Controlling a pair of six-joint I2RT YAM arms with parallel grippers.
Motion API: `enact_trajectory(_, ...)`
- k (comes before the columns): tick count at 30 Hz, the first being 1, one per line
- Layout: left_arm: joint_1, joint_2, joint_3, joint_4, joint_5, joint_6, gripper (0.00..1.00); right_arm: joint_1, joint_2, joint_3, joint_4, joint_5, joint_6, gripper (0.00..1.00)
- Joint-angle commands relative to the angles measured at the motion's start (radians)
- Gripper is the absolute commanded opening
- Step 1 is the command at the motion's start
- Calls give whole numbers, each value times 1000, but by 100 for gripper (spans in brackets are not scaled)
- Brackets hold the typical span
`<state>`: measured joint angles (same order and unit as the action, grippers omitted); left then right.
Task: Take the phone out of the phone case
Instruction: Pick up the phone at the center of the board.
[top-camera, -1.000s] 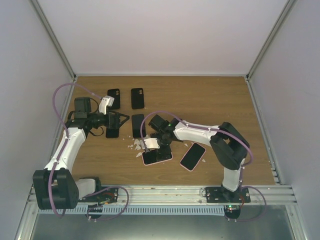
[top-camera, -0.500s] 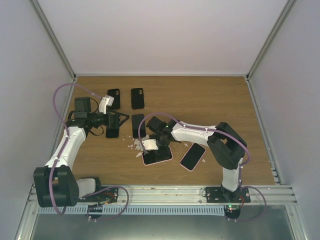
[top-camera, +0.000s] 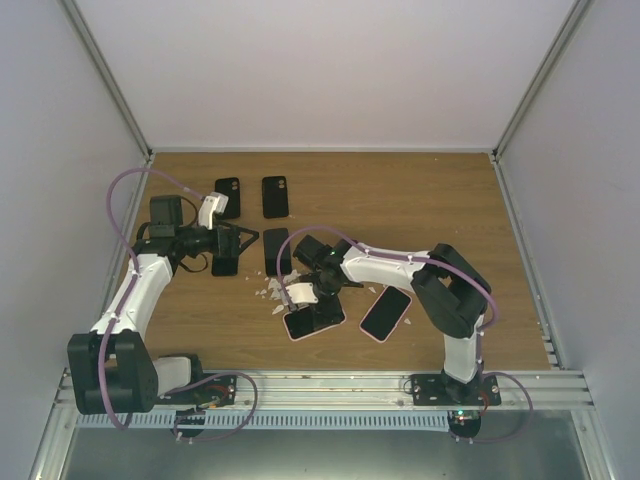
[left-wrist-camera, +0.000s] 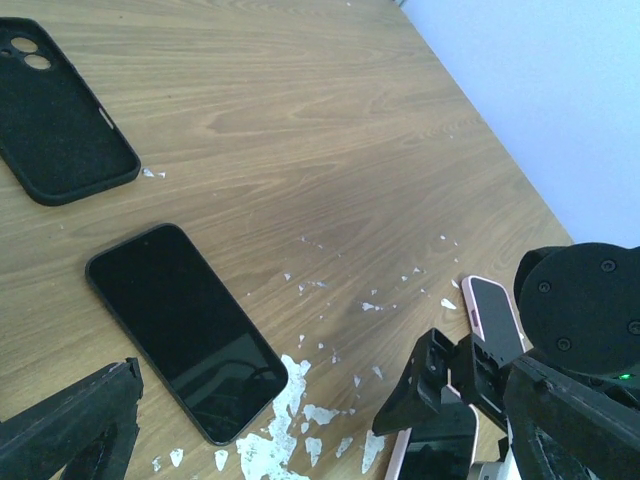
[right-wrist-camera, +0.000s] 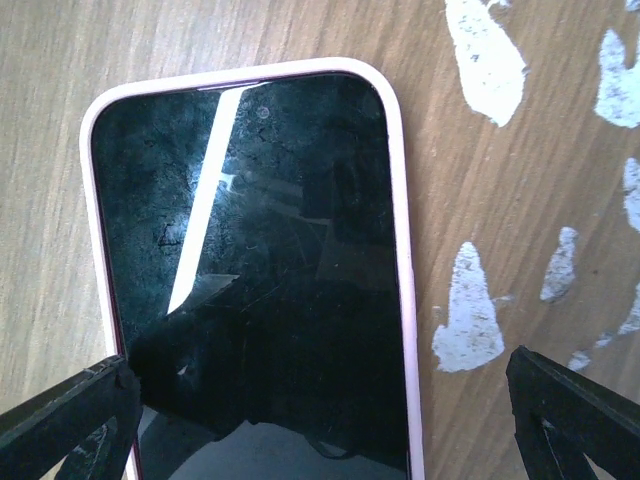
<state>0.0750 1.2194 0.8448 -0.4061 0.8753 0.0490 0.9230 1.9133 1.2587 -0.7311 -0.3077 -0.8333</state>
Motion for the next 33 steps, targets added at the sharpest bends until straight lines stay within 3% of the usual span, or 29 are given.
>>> enact_trajectory(1,11,-7,-16,53,18,-5,99,16,37,7,-76,-28,-1,100)
enact_trajectory(8,12,-14,-24,60,19,-7,99,14,10,22,-94,-83,5,100)
enact_trajectory(16,15,-14,-27,64,24,-14,99,16,-8,7,-79,-60,27,100)
enact_trajectory(24,20,-18,-33,75,24,-20,99,38,-61,-93,61,53,84,100)
enact_trajectory(33,24,3,-23,72,25,-28,99,63,-46,-139,63,57,79,100)
